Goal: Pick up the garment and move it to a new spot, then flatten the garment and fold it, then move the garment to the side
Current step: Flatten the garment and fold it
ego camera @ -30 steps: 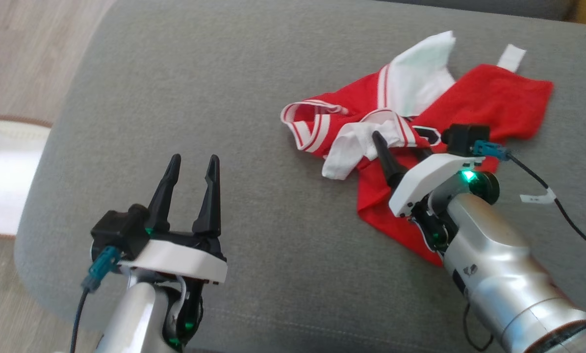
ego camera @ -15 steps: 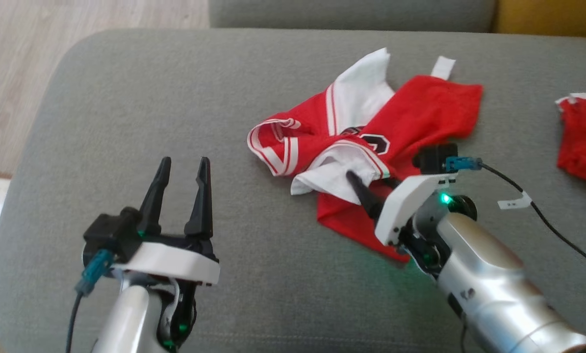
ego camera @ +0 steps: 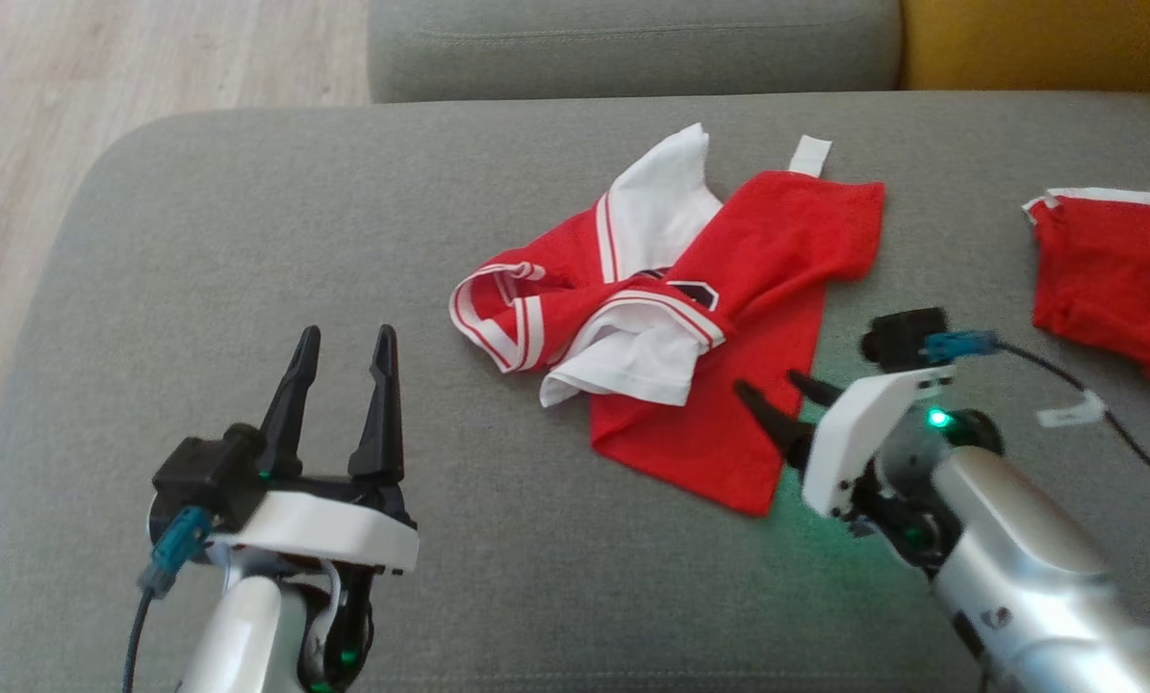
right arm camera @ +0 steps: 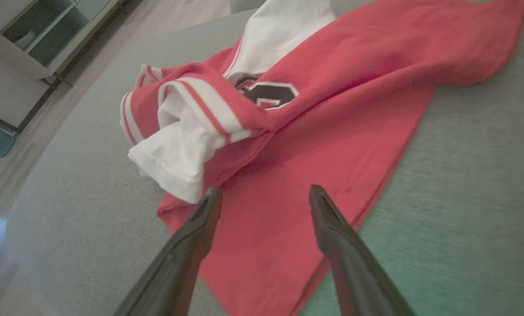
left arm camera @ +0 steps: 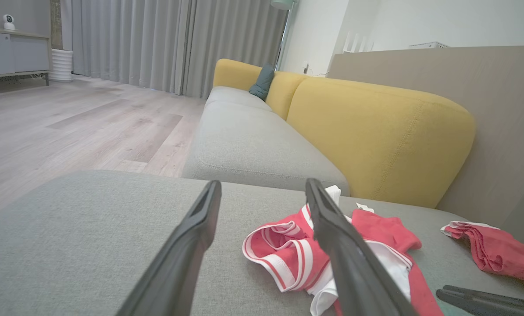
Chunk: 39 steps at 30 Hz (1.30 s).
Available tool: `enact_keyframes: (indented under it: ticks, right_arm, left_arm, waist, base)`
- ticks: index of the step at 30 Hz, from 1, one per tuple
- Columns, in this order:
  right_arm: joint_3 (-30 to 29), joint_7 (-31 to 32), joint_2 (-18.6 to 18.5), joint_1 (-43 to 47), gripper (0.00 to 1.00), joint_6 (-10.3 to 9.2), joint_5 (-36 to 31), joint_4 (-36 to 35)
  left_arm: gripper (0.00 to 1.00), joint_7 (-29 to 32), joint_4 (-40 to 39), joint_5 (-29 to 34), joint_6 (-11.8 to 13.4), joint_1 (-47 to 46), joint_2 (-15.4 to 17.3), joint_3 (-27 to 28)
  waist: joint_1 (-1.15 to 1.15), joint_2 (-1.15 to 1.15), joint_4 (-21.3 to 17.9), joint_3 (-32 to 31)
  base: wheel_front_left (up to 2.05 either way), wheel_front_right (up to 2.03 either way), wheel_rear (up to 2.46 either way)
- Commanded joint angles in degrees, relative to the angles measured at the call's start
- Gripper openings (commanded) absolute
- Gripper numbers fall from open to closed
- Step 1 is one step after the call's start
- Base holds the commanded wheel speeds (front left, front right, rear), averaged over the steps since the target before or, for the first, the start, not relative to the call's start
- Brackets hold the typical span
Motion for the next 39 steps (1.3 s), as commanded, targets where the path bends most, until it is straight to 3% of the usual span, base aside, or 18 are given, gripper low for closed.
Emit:
enact_keyframes:
  ticks: [1, 6, 10, 14, 18, 25, 32, 39]
  right_arm:
    - [-0.97, -0.27, -0.52, -0.34, 1.0, -0.04, -0.68, -2.69]
    - [-8.49, -3.27, -3.07, 4.45, 1.0, -0.04, -3.81, -9.5]
    - [-16.78, -8.76, -3.03, 9.11, 1.0, -0.04, -7.81, -16.59]
    - [-25.3, -15.06, 0.75, 14.17, 1.0, -0.04, -11.61, -24.6]
    - [-30.1, -20.1, 5.92, 19.02, 1.0, -0.04, -15.26, -31.29]
    - [-29.64, -25.13, 9.78, 23.56, 1.0, -0.04, -20.66, -35.65]
    - [-29.83, -25.6, 10.4, 23.63, 1.0, -0.04, -22.57, -35.85]
    - [-30.82, -25.95, 10.58, 23.35, 1.0, -0.04, -22.62, -34.93]
  left_arm:
    - [1.0, -0.29, -2.18, 0.51, -0.21, -1.2, 0.43, 1.85]
    - [1.0, -0.29, -2.88, 0.45, -0.11, -1.22, 0.43, 2.22]
    - [1.0, -0.29, -3.38, 0.45, -0.26, -1.32, 0.43, 2.27]
    - [1.0, -0.29, -4.12, 0.39, -0.27, -1.66, 0.43, 2.29]
    - [1.0, -0.29, -4.74, 0.57, -0.52, -2.31, 0.43, 2.26]
    - [1.0, -0.29, -4.77, 0.43, -0.95, -2.97, 0.43, 1.82]
    - [1.0, -0.29, -4.49, 0.68, -1.43, -3.72, 0.43, 1.32]
    - [1.0, -0.29, -0.18, 4.02, -3.28, -3.21, 0.43, -2.95]
  waist:
    - [0.0, 0.0, -0.73, -0.25]
    - [0.0, 0.0, -3.09, -0.19]
    - [0.0, 0.0, -5.11, 0.15]
    - [0.0, 0.0, -7.1, 1.16]
    - [0.0, 0.0, -8.69, 2.77]
    - [0.0, 0.0, -9.78, 4.69]
    - [0.0, 0.0, -9.49, 5.45]
    - [0.0, 0.0, -8.76, 6.1]
  base:
    - [0.0, 0.0, 0.0]
    - [0.0, 0.0, 0.0]
    - [0.0, 0.0, 0.0]
    - [0.0, 0.0, 0.0]
    - [0.0, 0.0, 0.0]
    - [0.0, 0.0, 0.0]
    - [0.0, 0.0, 0.0]
    - [0.0, 0.0, 0.0]
